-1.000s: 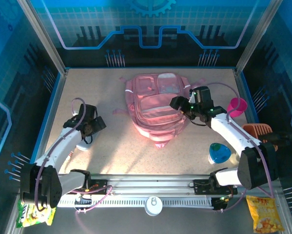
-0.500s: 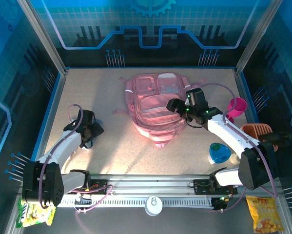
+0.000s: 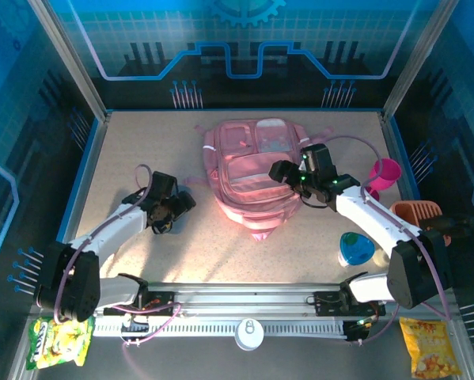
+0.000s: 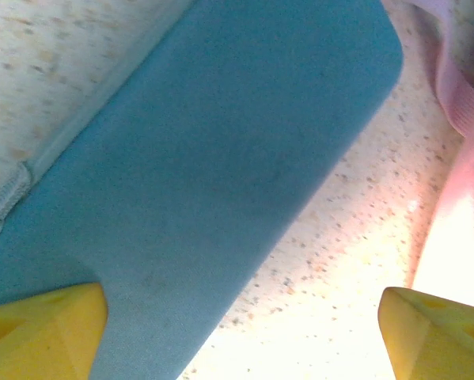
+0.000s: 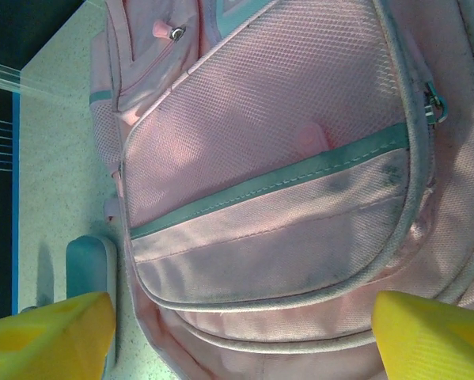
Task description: Pack the student bag
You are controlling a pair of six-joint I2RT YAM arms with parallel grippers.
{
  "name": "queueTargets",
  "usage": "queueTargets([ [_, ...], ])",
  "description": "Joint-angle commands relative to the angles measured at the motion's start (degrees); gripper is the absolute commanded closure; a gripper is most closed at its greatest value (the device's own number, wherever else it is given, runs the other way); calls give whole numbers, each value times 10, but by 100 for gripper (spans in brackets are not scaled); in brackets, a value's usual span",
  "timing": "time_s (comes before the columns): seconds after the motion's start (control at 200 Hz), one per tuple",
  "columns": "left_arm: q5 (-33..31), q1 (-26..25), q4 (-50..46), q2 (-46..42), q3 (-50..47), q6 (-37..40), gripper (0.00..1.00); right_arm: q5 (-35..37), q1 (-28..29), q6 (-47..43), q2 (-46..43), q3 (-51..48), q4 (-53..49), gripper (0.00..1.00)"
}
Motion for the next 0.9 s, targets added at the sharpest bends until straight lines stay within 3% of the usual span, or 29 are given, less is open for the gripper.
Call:
queueTargets([
  [0.0, 24, -4, -37, 3, 30, 22, 9, 9, 10, 6, -8, -2, 7, 15],
  [0.225, -26, -3, -110, 27, 109, 196, 1, 12, 14, 7, -8, -6, 13, 14],
  [0.415, -58, -3, -157, 130, 187, 324, 1, 15, 22, 6, -3, -5, 18, 7],
  [0.535, -72, -2, -160, 192, 222, 356, 1, 23, 26, 0, -3, 1, 8, 0],
  [0.89, -73, 34, -170, 299, 284, 372, 1, 11, 26, -29, -2, 25, -19, 0],
])
